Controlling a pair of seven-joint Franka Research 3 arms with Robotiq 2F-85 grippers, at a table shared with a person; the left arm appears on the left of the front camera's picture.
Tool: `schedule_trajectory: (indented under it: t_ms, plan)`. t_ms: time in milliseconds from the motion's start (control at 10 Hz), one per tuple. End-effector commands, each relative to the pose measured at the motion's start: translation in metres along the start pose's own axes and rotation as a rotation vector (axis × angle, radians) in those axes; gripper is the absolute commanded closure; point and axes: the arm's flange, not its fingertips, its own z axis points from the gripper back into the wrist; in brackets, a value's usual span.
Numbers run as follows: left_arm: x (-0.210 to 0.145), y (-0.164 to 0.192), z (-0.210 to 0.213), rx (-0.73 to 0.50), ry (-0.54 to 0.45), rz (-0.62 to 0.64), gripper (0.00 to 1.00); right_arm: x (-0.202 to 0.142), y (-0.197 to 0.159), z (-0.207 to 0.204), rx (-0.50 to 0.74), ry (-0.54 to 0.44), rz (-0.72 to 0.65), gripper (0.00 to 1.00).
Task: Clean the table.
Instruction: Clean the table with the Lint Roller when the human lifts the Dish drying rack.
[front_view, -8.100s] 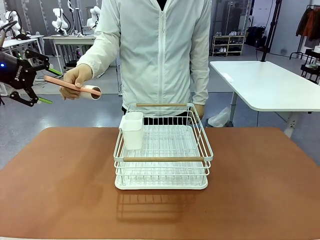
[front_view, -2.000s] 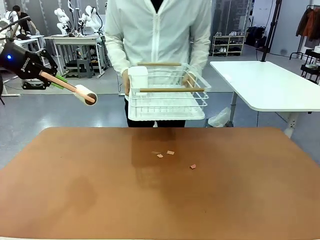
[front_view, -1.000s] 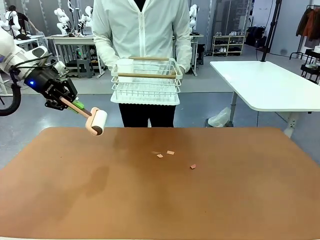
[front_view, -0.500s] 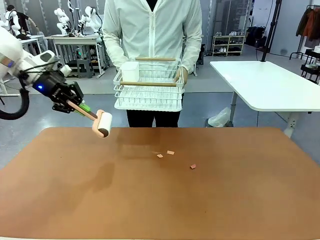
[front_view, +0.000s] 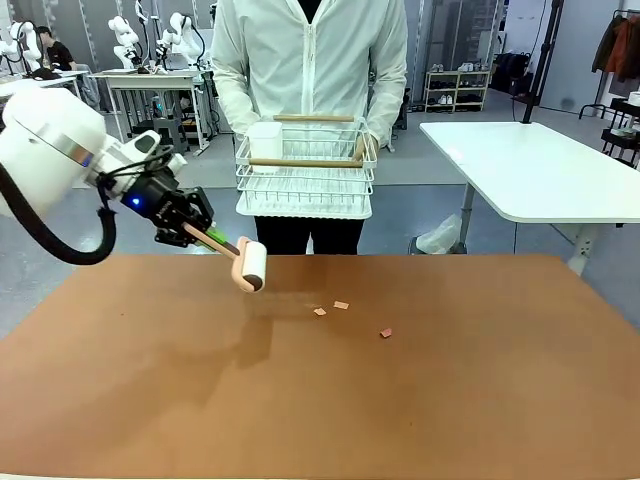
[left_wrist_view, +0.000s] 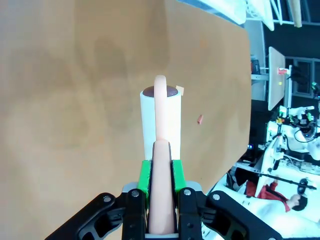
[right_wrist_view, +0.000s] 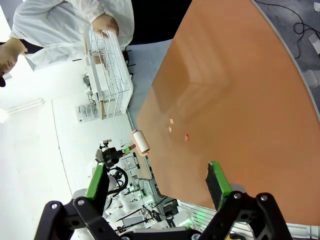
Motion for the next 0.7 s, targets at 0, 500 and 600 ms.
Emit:
schedule_trajectory:
  t_ms: [0, 500, 600]
  plan:
    - [-0.011, -0.003, -0.028, 0.007, -0.002, -0.053, 0.79, -0.003, 0.005, 0.002, 0.012, 0.0, -0.016, 0.0]
    - [-0.02, 0.002, -0.072, -0.008, 0.012, -0.048, 0.79, -0.003, 0.005, 0.002, 0.012, 0.0, -0.016, 0.0]
    - [-0.023, 0.004, -0.077, -0.001, 0.023, -0.05, 0.79, -0.003, 0.005, 0.002, 0.012, 0.0, -0.016, 0.0]
